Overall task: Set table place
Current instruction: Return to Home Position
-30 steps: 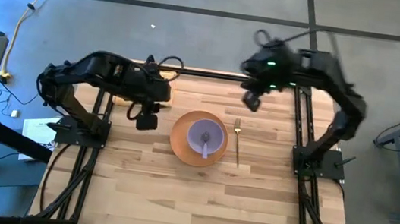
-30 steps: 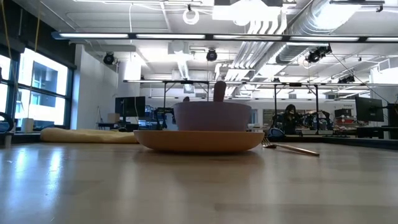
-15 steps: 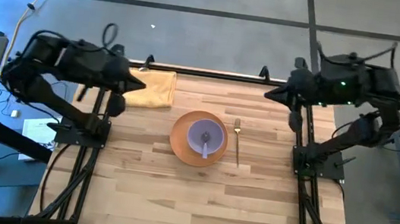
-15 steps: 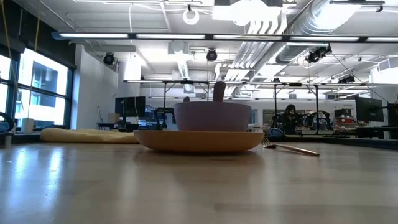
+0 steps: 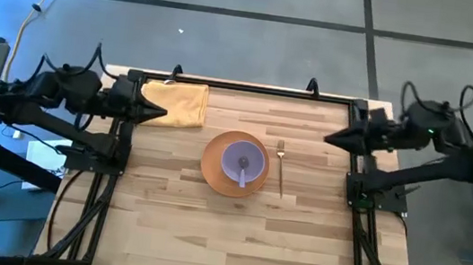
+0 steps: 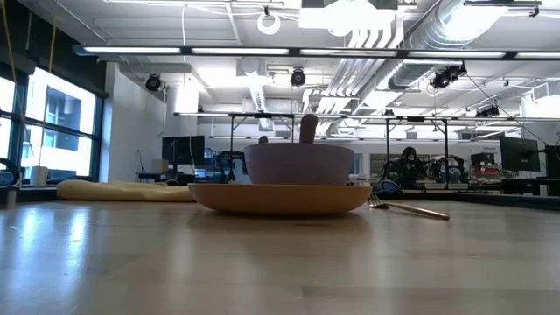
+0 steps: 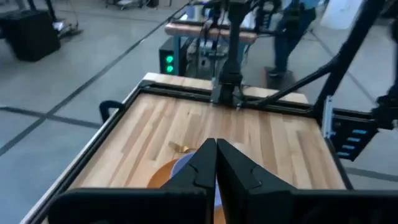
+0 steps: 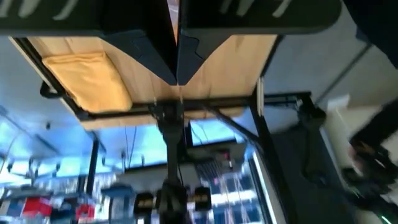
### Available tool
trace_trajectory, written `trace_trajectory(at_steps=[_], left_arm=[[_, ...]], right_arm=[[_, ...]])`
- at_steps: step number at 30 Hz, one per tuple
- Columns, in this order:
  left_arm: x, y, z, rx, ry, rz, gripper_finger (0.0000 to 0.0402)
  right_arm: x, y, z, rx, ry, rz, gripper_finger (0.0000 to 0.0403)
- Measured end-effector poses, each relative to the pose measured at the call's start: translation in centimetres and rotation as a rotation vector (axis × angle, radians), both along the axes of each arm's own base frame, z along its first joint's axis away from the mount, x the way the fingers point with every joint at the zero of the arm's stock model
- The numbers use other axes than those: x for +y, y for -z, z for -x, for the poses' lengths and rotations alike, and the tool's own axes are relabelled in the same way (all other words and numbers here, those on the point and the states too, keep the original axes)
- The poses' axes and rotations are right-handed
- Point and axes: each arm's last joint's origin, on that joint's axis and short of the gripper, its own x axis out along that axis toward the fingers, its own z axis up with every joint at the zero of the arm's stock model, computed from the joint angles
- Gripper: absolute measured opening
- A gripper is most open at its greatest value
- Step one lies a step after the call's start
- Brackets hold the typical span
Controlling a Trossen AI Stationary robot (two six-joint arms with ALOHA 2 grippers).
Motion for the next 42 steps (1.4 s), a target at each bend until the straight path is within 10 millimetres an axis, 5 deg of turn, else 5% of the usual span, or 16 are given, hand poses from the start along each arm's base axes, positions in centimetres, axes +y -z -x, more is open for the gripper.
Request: trace_trajectory(at_steps=[9, 18, 25, 31, 42], left_arm=[[-0.2, 3.0, 4.0, -0.19, 0.024, 0.009, 0.0], [-0.4, 8.5, 3.2, -0.259, 0.085, 0.015, 0.0], [-0.4, 12.6, 3.2, -0.33, 0.085, 0.018, 0.0], [-0.4, 15.5, 4.0, -0.386, 0.083, 0.029, 0.0], [-0.2, 18.9, 4.4, -0.402, 0.023, 0.027, 0.0]], right_arm=[[-0.4, 6.0, 6.4, -0.227, -0.005, -0.095, 0.0], [-0.3, 13.0, 5.9, -0.371, -0.058, -0.128, 0.0], [-0.2, 16.6, 5.8, -0.474, -0.078, -0.145, 0.0], [-0.2, 18.3, 6.3, -0.528, -0.112, -0.184, 0.0], [-0.2, 18.3, 6.8, -0.578, -0.12, -0.074, 0.0]])
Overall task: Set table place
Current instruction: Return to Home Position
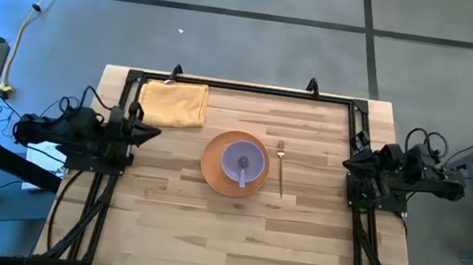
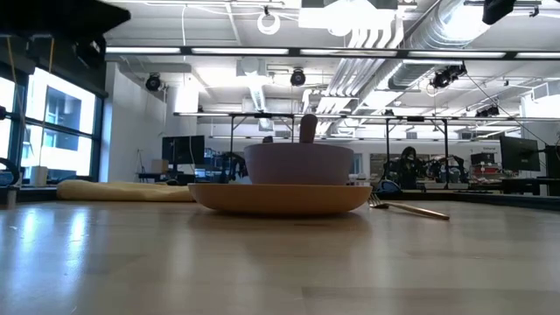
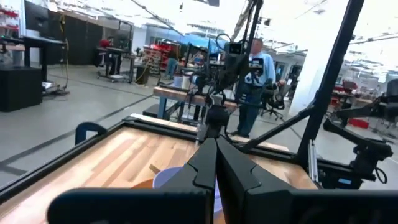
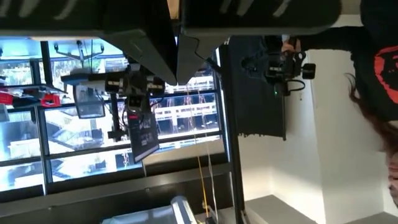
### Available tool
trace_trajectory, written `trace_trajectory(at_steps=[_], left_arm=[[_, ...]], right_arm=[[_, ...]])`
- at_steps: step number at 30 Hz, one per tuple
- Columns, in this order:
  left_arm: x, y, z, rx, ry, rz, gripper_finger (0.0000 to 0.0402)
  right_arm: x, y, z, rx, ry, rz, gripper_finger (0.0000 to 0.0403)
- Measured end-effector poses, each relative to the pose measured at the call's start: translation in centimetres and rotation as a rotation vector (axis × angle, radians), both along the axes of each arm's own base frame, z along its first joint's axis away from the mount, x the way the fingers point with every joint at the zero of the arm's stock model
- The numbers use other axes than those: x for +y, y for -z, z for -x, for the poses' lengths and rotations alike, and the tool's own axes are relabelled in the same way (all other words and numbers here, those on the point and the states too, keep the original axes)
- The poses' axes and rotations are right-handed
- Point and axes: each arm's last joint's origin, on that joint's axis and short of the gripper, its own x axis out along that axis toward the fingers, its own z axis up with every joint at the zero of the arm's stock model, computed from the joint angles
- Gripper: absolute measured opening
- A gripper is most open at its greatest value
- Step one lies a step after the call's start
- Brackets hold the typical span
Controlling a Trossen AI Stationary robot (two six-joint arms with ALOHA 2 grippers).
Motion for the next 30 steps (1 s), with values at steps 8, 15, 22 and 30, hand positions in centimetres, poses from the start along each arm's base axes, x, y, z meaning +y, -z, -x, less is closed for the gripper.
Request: trace_trajectory(at_steps=[8, 15, 22, 30], left_arm=[[0.0, 2.4, -0.8, 0.07, -0.008, -0.005, 0.0], [0.1, 5.1, -1.8, 0.053, -0.011, 0.0, 0.0], [0.1, 6.4, -2.2, 0.048, 0.0, 0.02, 0.0], [-0.1, 6.6, -2.3, 0.07, 0.061, 0.005, 0.0]], right_arm=[[0.0, 0.4, -0.1, 0.029, 0.005, 0.052, 0.0], [0.1, 0.5, -0.3, 0.041, 0.014, 0.083, 0.0], [0.2, 3.1, -1.9, 0.024, 0.006, 0.056, 0.0], [0.4, 7.9, -3.5, 0.02, -0.019, 0.035, 0.0]])
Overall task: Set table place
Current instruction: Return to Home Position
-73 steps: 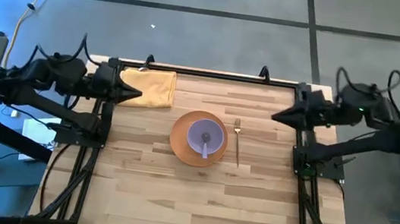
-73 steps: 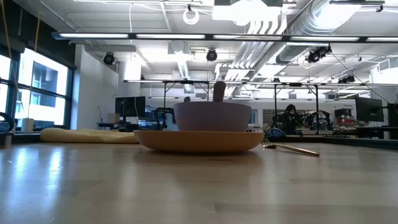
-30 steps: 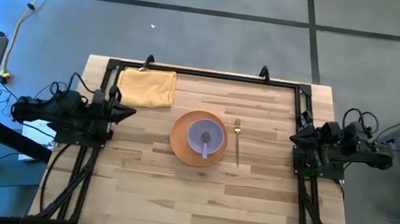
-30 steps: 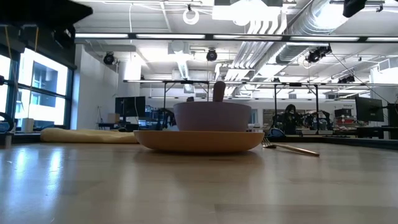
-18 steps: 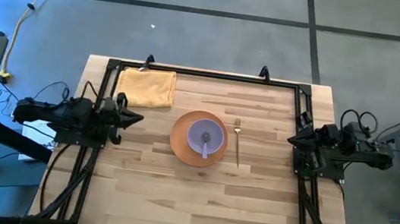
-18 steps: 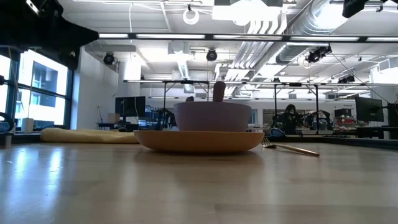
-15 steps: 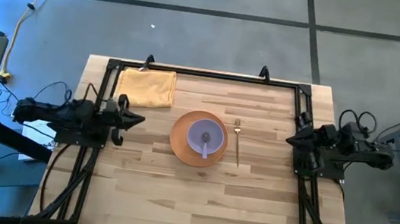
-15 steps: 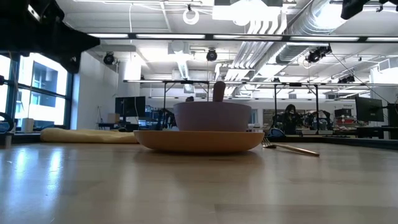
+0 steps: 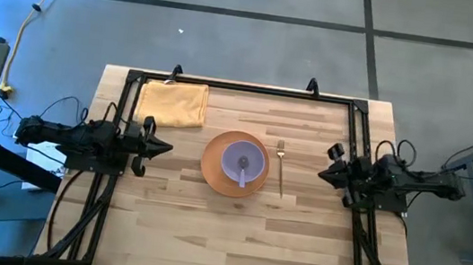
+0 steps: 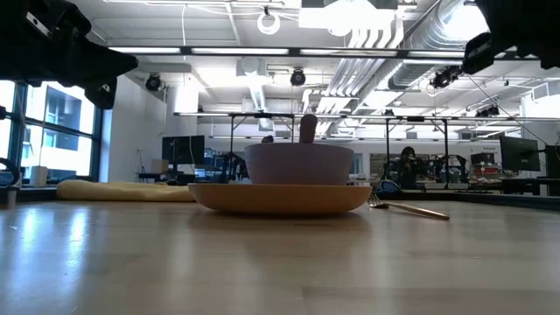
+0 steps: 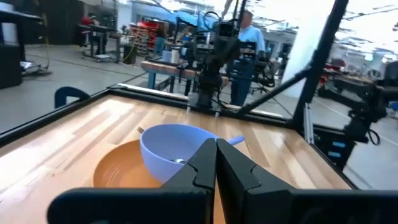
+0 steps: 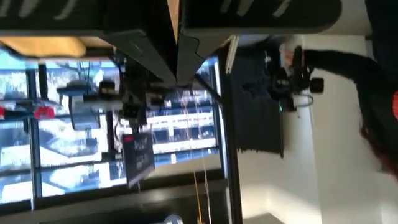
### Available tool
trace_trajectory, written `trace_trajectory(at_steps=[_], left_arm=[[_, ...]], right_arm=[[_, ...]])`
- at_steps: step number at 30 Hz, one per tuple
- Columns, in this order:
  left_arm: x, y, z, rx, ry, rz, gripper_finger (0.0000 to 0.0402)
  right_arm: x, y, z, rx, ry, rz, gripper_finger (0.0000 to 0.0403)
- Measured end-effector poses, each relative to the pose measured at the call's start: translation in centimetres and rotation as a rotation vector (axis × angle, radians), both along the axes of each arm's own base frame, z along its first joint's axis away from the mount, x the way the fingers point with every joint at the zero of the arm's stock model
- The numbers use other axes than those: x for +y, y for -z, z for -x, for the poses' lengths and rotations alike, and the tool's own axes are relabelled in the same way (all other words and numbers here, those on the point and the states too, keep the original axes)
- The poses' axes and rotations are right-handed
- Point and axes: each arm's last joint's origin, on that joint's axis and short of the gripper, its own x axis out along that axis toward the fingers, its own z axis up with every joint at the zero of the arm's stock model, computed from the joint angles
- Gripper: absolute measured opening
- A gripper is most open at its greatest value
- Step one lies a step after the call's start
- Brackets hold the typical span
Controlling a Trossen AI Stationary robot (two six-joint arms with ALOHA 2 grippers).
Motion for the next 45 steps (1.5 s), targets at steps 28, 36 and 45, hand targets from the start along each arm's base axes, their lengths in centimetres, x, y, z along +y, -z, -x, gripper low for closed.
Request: trace_trajectory(at_steps=[28, 36, 45], left_arm=[[0.0, 0.0, 0.0, 0.004, 0.002, -0.009, 0.0001], [0.0, 0.0, 0.0, 0.003, 0.002, -0.009, 0.0001], [0.0, 0.0, 0.0, 0.003, 0.002, -0.009, 0.0001]], right_arm=[[-0.7, 3.5, -0.8, 0.395, 0.18, -0.104, 0.0], [-0.7, 3.5, -0.8, 0.395, 0.18, -0.104, 0.0], [-0.7, 3.5, -0.8, 0.396, 0.18, -0.104, 0.0]])
